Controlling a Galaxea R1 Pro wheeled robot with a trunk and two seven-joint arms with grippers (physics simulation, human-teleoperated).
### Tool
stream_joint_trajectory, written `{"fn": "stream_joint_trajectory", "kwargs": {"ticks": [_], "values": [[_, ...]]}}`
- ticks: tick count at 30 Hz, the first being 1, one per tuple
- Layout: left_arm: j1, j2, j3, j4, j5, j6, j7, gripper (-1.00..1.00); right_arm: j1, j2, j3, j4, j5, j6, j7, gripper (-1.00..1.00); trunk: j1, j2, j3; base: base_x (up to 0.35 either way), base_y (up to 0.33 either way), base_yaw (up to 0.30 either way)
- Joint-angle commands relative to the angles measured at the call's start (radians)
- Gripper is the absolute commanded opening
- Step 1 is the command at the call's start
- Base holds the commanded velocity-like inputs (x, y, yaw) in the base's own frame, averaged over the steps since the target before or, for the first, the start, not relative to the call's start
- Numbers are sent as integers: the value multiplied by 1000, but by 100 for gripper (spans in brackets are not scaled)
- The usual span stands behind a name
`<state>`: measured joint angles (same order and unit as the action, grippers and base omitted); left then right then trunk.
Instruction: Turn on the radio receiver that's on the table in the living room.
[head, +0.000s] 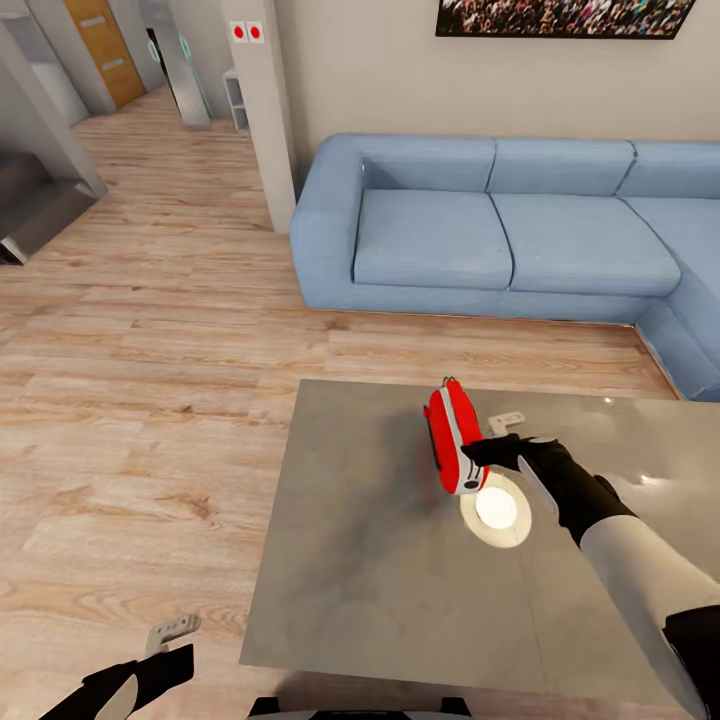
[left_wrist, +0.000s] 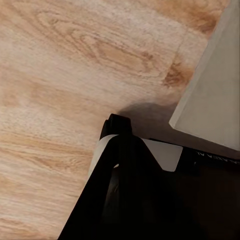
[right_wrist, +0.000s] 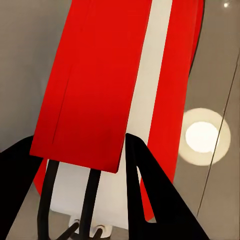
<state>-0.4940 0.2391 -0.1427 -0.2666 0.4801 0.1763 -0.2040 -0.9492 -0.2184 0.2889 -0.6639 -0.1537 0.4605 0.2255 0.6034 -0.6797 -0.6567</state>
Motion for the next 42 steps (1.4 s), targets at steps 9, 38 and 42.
{"fn": "stream_joint_trajectory", "kwargs": {"ticks": [9, 38, 42], "values": [[0, -1, 0, 0, 0, 0, 0, -100, 0, 1, -1, 0, 0, 0, 0, -100, 8, -14, -6, 0, 0, 0], [0, -7, -1, 0, 0, 0, 0, -100, 0, 1, -1, 0, 0, 0, 1, -100, 35, -63, -28, 0, 0, 0], [0, -7, -1, 0, 0, 0, 0, -100, 0, 1, -1, 0, 0, 0, 1, -100, 35, -63, -28, 0, 0, 0]]}}
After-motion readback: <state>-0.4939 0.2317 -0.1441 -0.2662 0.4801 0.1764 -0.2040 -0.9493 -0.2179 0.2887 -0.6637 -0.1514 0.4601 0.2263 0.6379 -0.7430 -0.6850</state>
